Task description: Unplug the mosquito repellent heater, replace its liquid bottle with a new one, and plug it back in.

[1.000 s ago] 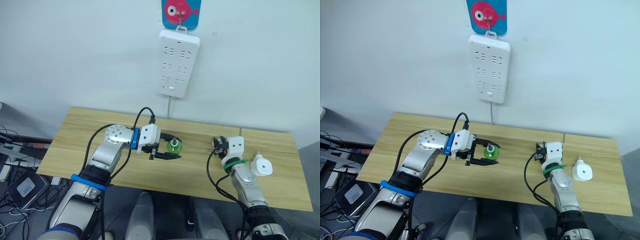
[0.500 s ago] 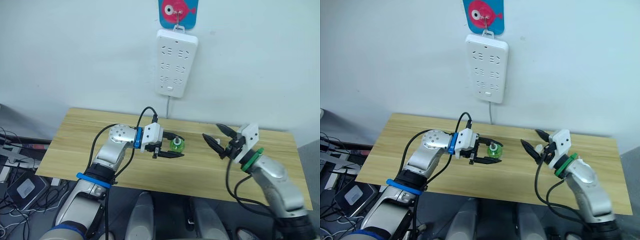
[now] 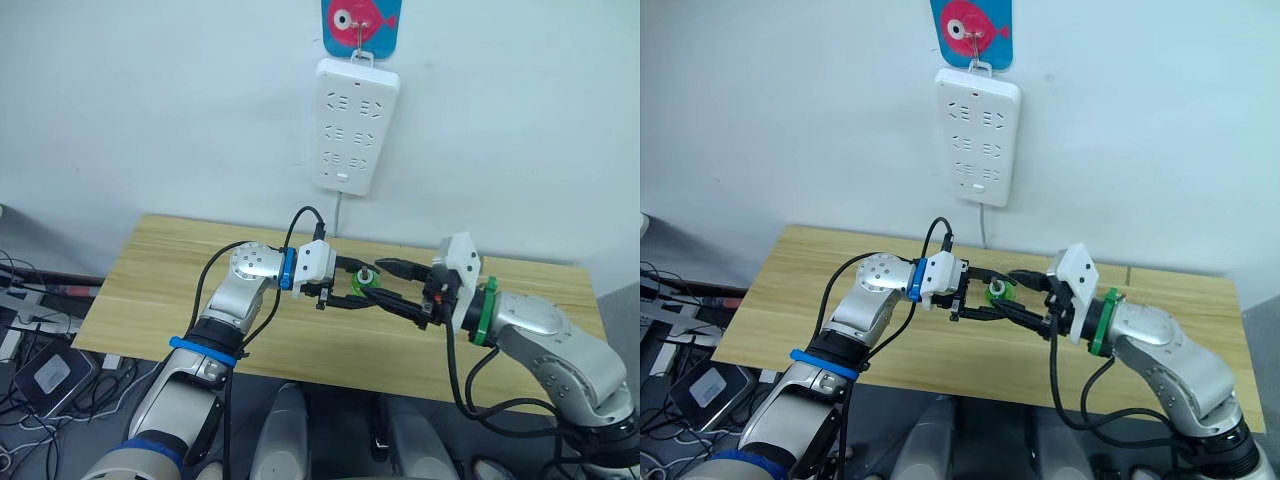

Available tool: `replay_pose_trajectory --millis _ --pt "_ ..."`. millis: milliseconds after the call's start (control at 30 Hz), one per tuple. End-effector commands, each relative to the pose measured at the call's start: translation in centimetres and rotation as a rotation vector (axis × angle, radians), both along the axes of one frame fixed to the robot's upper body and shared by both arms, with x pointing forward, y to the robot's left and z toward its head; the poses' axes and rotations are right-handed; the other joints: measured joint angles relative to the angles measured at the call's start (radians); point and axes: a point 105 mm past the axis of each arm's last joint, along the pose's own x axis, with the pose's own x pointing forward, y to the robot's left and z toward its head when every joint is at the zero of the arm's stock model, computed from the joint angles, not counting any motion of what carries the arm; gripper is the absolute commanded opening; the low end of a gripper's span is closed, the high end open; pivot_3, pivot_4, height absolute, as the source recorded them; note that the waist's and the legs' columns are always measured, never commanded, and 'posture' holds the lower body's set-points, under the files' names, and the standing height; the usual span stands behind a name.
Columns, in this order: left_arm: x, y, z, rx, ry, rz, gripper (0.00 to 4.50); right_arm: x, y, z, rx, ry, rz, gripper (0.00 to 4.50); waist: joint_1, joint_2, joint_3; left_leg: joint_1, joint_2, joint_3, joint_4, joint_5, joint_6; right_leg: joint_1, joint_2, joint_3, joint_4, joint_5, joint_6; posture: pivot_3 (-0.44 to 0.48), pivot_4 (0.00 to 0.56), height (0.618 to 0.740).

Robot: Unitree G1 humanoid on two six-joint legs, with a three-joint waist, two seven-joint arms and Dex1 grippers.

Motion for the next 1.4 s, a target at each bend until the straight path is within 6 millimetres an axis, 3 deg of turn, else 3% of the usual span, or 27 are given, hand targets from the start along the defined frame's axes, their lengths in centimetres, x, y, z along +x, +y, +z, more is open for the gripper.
replay_pose_trajectory --millis 33,333,433,567,767,800,967,1133,1200,1400 --pt "-0.6 -0.6 0.8 -0.029 -0.022 -0.031 2.26 -0.1 0.6 0.2 0.001 -0.033 0.008 2.7 0.0 0.0 0.0 0.0 0.0 0.0 0.0 0.0 0.0 0.0 0.0 0.0 0.0 0.0 0.0 0.224 0.251 0.74" --pt "-0.8 -0.9 1.1 -0.05 0.008 -0.033 2.26 0.9 1.1 -0.9 -0.007 -0.046 -0.019 2.7 0.0 0.0 0.0 0.0 0.0 -0.001 0.0 0.001 -0.001 0.0 0.0 -0.001 0.001 0.0 0.0 0.228 0.25 0.74" --pt "-1.0 -0.9 1.0 -0.051 0.015 -0.035 2.26 0.9 0.9 -1.3 -0.035 -0.075 -0.023 2.08 0.0 0.0 0.0 0.0 0.0 -0.001 0.0 0.001 -0.001 0.0 0.0 -0.001 0.001 0.0 0.0 0.232 0.245 0.74" --pt "-1.1 -0.8 1.0 -0.052 0.022 -0.035 2.26 0.7 0.9 -1.2 -0.034 -0.107 -0.018 0.92 0.001 0.0 0.0 0.0 0.0 -0.002 0.0 0.001 -0.001 0.0 0.0 -0.002 0.001 0.0 0.0 0.231 0.243 0.74" --pt "-1.0 -0.9 1.0 -0.062 0.06 -0.023 2.26 0.5 0.9 0.1 0.047 -0.124 -0.024 0.87 0.001 0.0 -0.001 0.0 0.0 -0.002 0.0 0.002 -0.004 0.0 0.0 -0.002 0.002 0.0 0.0 0.225 0.233 0.74" --pt "-1.0 -0.9 1.1 -0.068 0.071 -0.019 2.98 0.5 0.8 0.4 0.075 -0.113 -0.037 0.87 0.001 0.0 -0.001 0.0 0.0 -0.003 0.0 0.002 -0.004 0.0 0.0 -0.002 0.002 0.0 0.0 0.225 0.233 0.74" --pt "-0.5 -0.9 2.1 -0.138 0.055 0.04 4.48 1.7 -1.2 1.6 0.257 0.007 -0.186 0.87 0.0 -0.001 -0.002 0.0 0.0 -0.004 0.0 0.004 -0.007 0.0 0.0 -0.003 0.003 0.001 -0.001 0.22 0.226 0.74" --pt "0.1 -1.1 3.6 -0.265 0.049 0.151 4.5 2.3 -3.2 1.7 0.474 0.211 -0.328 0.87 0.0 -0.001 -0.004 0.0 0.001 -0.004 0.0 0.005 -0.008 0.0 -0.001 -0.003 0.003 0.003 -0.005 0.213 0.222 0.74" --pt "-0.2 -1.8 4.7 -0.354 0.057 0.184 4.5 2.5 -3.8 2.4 0.667 0.335 -0.35 0.87 -0.001 -0.001 -0.005 0.0 0.001 -0.004 0.0 0.005 -0.008 0.0 -0.001 -0.004 0.004 0.003 -0.005 0.215 0.219 0.74" --pt "-0.8 -3.7 5.8 -0.485 0.065 0.268 4.5 2.1 -3.6 4.2 0.934 0.525 -0.297 0.87 -0.002 -0.002 -0.006 0.0 0.0 -0.004 0.0 0.004 -0.007 0.0 -0.001 -0.003 0.004 0.003 -0.005 0.227 0.218 0.74"
